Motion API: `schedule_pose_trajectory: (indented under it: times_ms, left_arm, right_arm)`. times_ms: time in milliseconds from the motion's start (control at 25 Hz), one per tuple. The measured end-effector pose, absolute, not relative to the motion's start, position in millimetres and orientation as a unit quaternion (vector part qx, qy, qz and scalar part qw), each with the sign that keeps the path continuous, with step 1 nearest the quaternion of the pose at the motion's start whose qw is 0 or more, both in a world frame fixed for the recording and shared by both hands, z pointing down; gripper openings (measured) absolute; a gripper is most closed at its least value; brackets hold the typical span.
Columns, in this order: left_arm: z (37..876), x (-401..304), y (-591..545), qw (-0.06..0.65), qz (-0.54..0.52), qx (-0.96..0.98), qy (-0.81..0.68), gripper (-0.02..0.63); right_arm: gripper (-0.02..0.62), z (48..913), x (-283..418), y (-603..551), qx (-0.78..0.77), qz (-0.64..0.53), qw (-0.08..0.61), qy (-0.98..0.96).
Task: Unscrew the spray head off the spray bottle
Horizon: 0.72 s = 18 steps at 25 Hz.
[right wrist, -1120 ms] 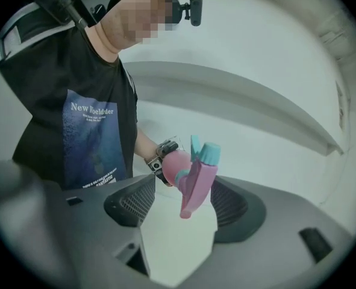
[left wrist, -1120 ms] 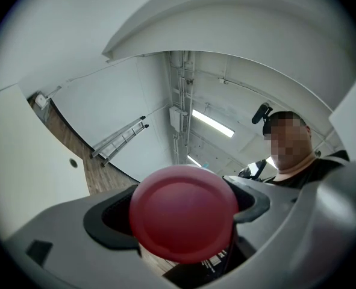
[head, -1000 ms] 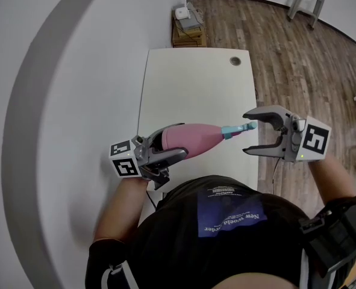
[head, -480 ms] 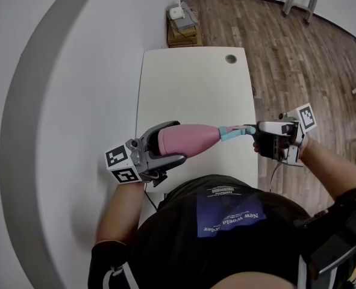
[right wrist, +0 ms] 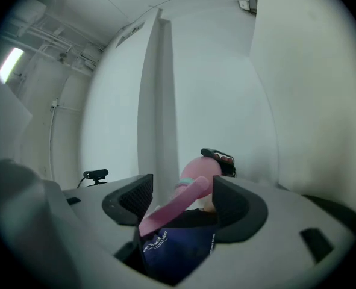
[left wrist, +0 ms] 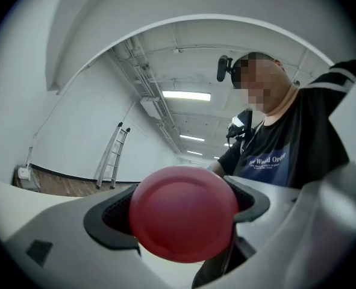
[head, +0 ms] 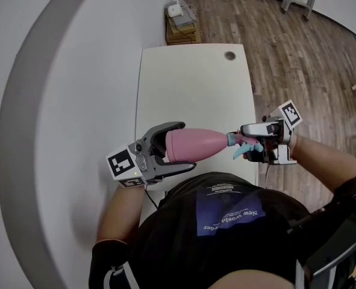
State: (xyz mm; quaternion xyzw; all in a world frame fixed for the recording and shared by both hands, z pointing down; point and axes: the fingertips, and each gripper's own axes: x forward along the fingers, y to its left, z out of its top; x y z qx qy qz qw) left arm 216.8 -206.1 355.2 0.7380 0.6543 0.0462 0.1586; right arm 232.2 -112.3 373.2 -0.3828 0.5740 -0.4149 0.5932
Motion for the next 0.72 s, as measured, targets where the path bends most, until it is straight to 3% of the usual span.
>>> schedule_pose_trajectory:
  times_ms: [120, 320, 440, 720]
  left_arm:
    - [359, 218, -203, 0.143, 0.048, 0.744, 0.651, 0.446]
    - [357, 224, -198, 0.149, 0.06, 0.754, 0.637, 0.446]
    - [369, 223, -209, 0.161, 0.066, 0.751, 0.637, 0.446]
    - [399, 236, -225, 0.281, 0.127, 0.721, 0.621, 0.446]
  right_arm:
    - [0.288, 374, 232, -124, -0.39, -0.423, 0.579, 0.578]
    - [0.135, 374, 234, -124, -0.449, -0.43, 0.523, 0.583]
    - [0.132, 387, 233, -133, -0.476, -0.422, 0.495, 0.592]
    - [0.129, 403, 240, -144, -0.615, -0.347, 0.276, 0.652]
